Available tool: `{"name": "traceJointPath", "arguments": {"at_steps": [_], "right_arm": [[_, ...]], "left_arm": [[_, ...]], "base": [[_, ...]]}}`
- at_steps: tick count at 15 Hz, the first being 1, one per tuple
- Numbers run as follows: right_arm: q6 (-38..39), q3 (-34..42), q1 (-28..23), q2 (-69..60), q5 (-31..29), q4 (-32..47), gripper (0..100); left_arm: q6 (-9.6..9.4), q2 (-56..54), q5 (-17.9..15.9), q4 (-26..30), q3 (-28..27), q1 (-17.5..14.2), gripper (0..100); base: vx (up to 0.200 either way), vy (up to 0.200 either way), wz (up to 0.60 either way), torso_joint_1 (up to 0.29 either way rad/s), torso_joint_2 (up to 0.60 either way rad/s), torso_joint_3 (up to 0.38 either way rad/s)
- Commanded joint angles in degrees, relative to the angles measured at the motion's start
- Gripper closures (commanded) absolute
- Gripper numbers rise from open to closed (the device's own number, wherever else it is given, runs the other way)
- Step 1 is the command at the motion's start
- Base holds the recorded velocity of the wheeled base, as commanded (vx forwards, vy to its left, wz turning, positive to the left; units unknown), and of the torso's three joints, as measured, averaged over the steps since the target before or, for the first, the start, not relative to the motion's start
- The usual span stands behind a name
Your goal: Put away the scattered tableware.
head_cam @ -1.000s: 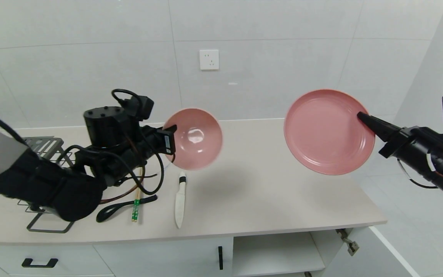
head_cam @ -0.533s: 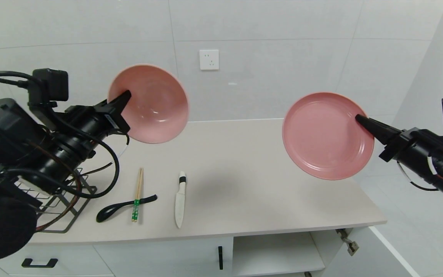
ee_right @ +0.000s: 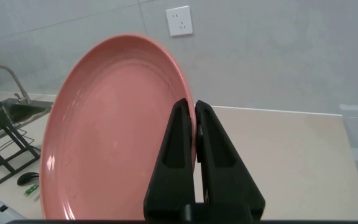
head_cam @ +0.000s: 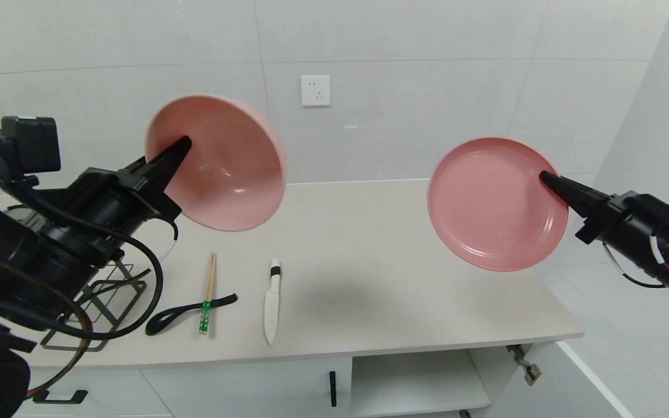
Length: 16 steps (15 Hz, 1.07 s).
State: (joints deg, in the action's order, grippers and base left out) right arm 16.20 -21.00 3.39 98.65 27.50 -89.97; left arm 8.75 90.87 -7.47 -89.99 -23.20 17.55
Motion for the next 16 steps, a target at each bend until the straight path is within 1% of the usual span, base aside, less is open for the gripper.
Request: {"name": "traceJointPath", "arguments": {"at_steps": [1, 2, 3, 4, 5, 6, 7, 8, 10, 11, 12, 13, 14, 15, 16], "right_arm": [[0.0, 0.4, 0.8, -0.2, -0.2, 0.0, 100], [0.0, 0.8, 0.8, -0.9, -0.1, 0.0, 100], [0.0, 0.9, 0.8, -1.1, -0.1, 0.0, 100], [0.0, 0.9, 1.4, -1.3, -0.1, 0.0, 100], [-0.1, 1.0, 1.9, -1.4, -0.2, 0.0, 100], [-0.1, 1.1, 2.0, -1.4, -0.1, 0.0, 100], [0.0, 0.9, 2.0, -1.3, -0.1, 0.0, 100], [0.0, 0.4, 2.0, -1.3, -0.1, 0.0, 100], [-0.3, 0.2, 2.0, -1.3, -0.1, 0.0, 100], [-2.1, 0.2, 2.0, -1.3, -0.2, 0.0, 100], [-2.8, 0.2, 1.9, -1.2, -0.2, 0.0, 100], [-4.8, 0.4, 2.0, -1.2, -0.2, 0.0, 100], [-4.9, 0.5, 2.0, -1.2, -0.2, 0.0, 100], [-7.7, 0.5, 2.4, -0.8, -0.2, 0.0, 100], [-8.4, 0.4, 2.5, -0.7, -0.2, 0.0, 100]], "left_arm": [[1.00, -4.2, -0.1, 0.0, 10.8, -0.6, 100], [2.06, -5.8, -0.3, 0.0, 13.9, -0.2, 100], [3.29, -6.1, -0.8, 0.0, 14.8, 0.5, 100], [7.42, -6.1, -3.1, 0.0, 15.7, 2.4, 100], [11.29, -6.3, -4.0, 0.0, 15.8, 2.7, 100], [14.27, -6.4, -4.0, 0.0, 16.3, 2.9, 100], [16.30, -7.1, -3.9, 0.0, 18.4, 3.2, 100], [17.88, -7.5, -3.9, 0.0, 19.9, 3.9, 100], [18.93, -7.3, -3.6, 0.0, 20.2, 4.0, 100], [16.30, -6.7, -3.6, 0.6, 20.6, 3.9, 100], [14.19, -6.4, -3.6, 2.5, 20.7, 3.7, 100], [8.65, -6.4, -3.4, 8.1, 21.3, 3.8, 100], [8.39, -6.4, -3.5, 8.3, 21.3, 3.9, 100], [5.13, -6.1, -3.3, 9.1, 20.9, 6.4, 100], [4.34, -6.1, -3.2, 9.3, 20.0, 6.7, 100]], "base": [[0.000, 0.000, 0.00, 0.000, 0.00, 0.000], [0.000, 0.000, 0.00, 0.000, 0.00, 0.000], [0.000, 0.000, 0.00, 0.000, 0.00, 0.000], [0.000, 0.000, 0.00, 0.000, 0.00, 0.000], [0.000, 0.000, 0.00, 0.000, 0.00, 0.000], [0.000, 0.000, 0.00, 0.000, 0.00, 0.000], [0.000, 0.000, 0.00, 0.000, 0.00, 0.000], [0.000, 0.000, 0.00, 0.000, 0.00, 0.000], [0.000, 0.000, 0.00, 0.000, 0.00, 0.000], [0.000, 0.000, 0.00, 0.000, 0.00, 0.000], [0.000, 0.000, 0.00, 0.000, 0.00, 0.000], [0.000, 0.000, 0.00, 0.000, 0.00, 0.000], [0.000, 0.000, 0.00, 0.000, 0.00, 0.000], [0.000, 0.000, 0.00, 0.000, 0.00, 0.000], [0.000, 0.000, 0.00, 0.000, 0.00, 0.000]]}}
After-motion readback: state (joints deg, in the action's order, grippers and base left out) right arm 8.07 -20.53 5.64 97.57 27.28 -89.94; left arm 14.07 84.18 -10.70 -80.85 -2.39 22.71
